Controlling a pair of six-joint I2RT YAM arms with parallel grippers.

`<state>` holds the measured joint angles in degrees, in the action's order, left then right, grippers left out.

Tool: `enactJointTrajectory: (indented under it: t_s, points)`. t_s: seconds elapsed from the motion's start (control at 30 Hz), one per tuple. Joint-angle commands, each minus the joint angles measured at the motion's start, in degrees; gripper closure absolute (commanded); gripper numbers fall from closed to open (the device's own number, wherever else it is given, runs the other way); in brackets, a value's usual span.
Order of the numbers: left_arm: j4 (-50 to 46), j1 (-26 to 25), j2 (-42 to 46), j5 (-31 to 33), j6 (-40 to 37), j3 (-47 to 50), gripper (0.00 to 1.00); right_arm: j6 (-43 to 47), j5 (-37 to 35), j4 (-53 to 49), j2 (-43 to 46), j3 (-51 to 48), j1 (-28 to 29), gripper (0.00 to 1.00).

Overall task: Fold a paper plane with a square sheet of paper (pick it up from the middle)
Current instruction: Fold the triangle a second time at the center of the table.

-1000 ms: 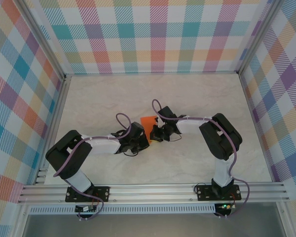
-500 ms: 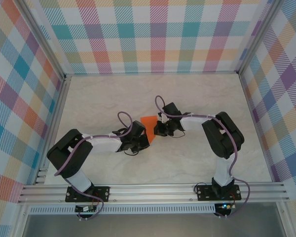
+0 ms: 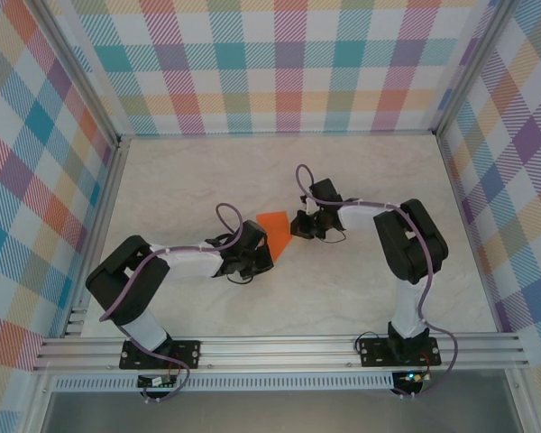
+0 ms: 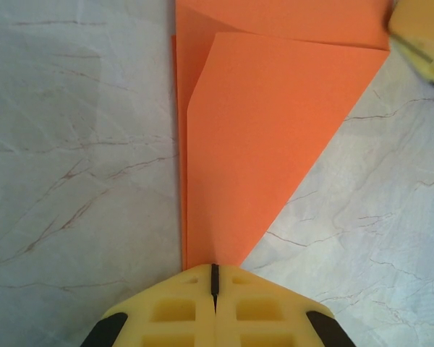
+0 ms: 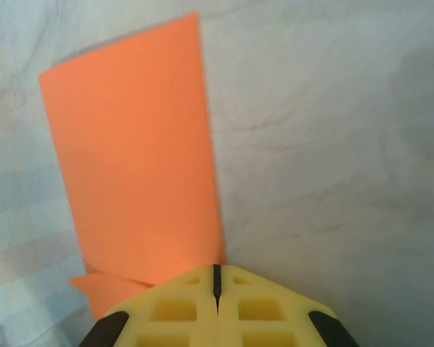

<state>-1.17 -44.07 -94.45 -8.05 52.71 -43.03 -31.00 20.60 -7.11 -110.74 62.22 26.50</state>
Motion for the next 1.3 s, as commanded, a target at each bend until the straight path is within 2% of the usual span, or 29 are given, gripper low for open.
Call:
enactJointTrajectory:
  t_s: [0.0,0.13,0.27,0.37,0.53,0.67,0.83,0.97,1.07,1.27]
  points:
    - [-13.24,-0.22,-0.03,1.01,-2.52,1.81,0.95,1.58,-3.92,-0.77,4.05,0.56,-1.28,0.94]
    - [-14.30,-0.18,4.53,1.82,-5.45,0.53,0.89,0.46,-6.14,-1.82,9.87,-1.85,-1.28,0.85]
    - [-17.39,-0.05,9.31,3.41,-7.77,-0.94,0.77,-1.96,-7.24,-2.21,14.85,-6.07,-1.28,0.61]
    - [-17.36,0.04,11.28,5.64,-8.91,-2.18,0.65,-3.89,-4.77,-1.76,16.85,-8.91,-1.20,0.50]
    - [-13.18,0.55,9.86,7.93,-9.81,-3.75,0.61,-9.13,1.13,0.77,17.61,-12.51,-1.19,0.36]
    - [-9.88,1.54,6.51,8.30,-9.12,-5.33,0.64,-12.76,4.89,3.02,16.60,-13.94,-0.86,0.33]
    - [-8.42,2.28,2.68,10.13,-8.81,-7.99,0.66,-14.30,5.92,3.76,14.89,-14.12,0.01,0.33]
    - [-8.62,2.72,0.12,11.21,-9.02,-8.99,0.73,-14.50,6.79,3.71,13.43,-13.30,0.95,0.35]
    - [-9.25,3.18,-0.64,12.27,-9.10,-8.92,0.77,-14.39,7.23,3.67,12.56,-12.83,1.51,0.36]
    - [-8.41,4.13,0.14,11.93,-8.61,-7.19,0.77,-13.93,9.13,3.16,9.87,-10.62,2.71,0.36]
